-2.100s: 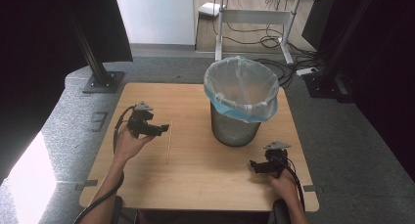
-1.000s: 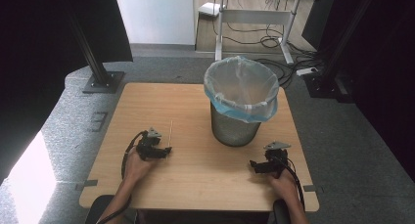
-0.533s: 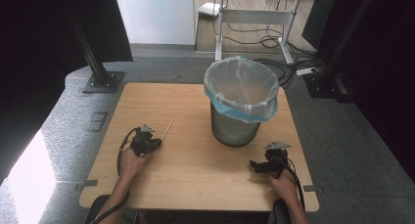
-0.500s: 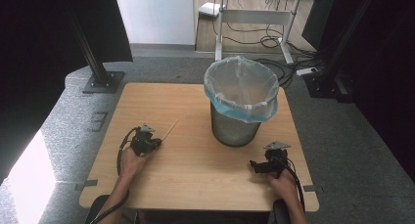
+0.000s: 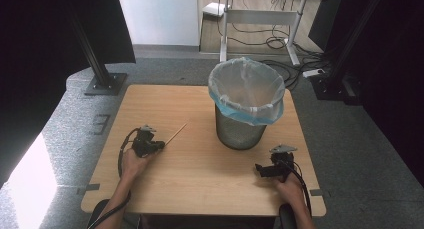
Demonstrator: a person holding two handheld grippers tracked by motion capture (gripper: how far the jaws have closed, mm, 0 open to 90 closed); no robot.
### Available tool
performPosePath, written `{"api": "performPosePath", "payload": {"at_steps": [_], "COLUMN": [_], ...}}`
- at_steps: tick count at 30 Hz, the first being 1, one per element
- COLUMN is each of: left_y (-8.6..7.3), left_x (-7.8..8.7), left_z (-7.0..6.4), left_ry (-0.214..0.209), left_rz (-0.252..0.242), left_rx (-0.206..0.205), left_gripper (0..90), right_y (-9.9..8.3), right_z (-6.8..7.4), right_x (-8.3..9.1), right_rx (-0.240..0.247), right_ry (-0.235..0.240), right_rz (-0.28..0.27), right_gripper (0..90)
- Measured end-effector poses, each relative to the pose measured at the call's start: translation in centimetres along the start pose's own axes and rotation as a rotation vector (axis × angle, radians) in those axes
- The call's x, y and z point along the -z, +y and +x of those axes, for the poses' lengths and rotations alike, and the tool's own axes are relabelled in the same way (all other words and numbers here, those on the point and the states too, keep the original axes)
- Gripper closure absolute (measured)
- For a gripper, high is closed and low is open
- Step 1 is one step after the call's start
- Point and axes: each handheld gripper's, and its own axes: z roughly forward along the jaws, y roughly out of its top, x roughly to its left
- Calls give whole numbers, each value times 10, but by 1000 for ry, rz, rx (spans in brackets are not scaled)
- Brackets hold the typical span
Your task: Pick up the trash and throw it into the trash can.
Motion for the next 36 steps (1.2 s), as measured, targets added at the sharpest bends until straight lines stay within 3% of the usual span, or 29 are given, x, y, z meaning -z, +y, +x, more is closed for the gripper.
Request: {"api": "performPosePath", "payload": {"at_steps": [11, 23, 36], "left_y": [23, 66, 120], "left_x": [23, 62, 114], "left_z": [3, -4, -12], "left_ry": [-45, -54, -60], "left_rz": [5, -15, -38], "left_rx": [-5, -48, -83], "left_gripper": [862, 862, 862], "right_y": [0, 0, 0], "right_z": [0, 0, 0], "right_x": [0, 0, 0], "right_rx": [-2, -2, 0], "right_ry": [0, -1, -1], "right_rz": [1, 1, 1], "right_gripper": [0, 0, 0]}}
